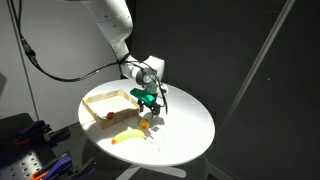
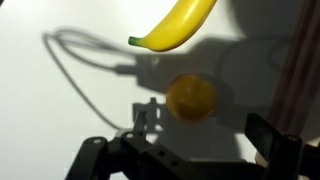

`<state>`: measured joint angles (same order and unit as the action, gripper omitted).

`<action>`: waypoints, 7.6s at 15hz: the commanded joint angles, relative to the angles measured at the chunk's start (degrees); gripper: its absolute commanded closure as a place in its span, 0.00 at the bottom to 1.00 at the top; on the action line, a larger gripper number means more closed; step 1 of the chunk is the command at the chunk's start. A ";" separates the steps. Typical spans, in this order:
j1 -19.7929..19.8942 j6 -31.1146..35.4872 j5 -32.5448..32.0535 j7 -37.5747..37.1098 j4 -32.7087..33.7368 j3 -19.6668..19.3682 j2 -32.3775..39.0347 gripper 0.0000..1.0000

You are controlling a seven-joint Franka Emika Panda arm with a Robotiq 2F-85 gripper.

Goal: Put the lemon plush toy on the tray

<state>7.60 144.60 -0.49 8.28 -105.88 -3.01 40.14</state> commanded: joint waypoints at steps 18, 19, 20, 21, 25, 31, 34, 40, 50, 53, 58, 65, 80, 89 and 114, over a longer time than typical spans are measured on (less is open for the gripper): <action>0.29 -0.83 -0.91 0.15 5.67 -0.21 6.76 0.00; 0.27 -0.85 -0.93 0.13 5.87 -0.25 7.01 0.00; 0.28 -0.89 -0.93 0.11 6.06 -0.28 7.23 0.00; 0.29 -0.93 -0.92 0.13 6.18 -0.28 7.41 0.00; 0.28 -0.98 -0.89 -0.01 6.73 -0.33 8.03 0.00; 0.04 -1.32 -0.99 -0.66 7.81 -0.86 9.06 0.53; -0.43 -2.02 -1.22 -1.48 7.94 -1.46 8.66 0.58; -1.51 -6.02 -1.79 -2.53 7.82 -2.80 6.26 0.58; -2.67 -12.96 -1.98 -2.81 6.39 -2.42 -0.19 0.58; -3.37 -12.95 -1.86 -2.74 5.72 -1.83 -1.64 0.58; -5.21 -10.59 -1.83 -2.05 3.36 -0.38 -3.64 0.58; -7.69 -5.27 -2.12 -1.72 -1.90 1.62 -6.73 0.58; -11.67 -3.09 -5.03 -2.38 -9.08 3.73 -9.36 0.58; -13.50 -3.36 -5.30 -4.50 -5.39 3.68 -4.60 0.58; -12.28 -14.37 -4.70 -10.14 -3.07 -1.07 -6.89 0.00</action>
<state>-5.50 135.42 -4.28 0.41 -107.30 -3.85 37.94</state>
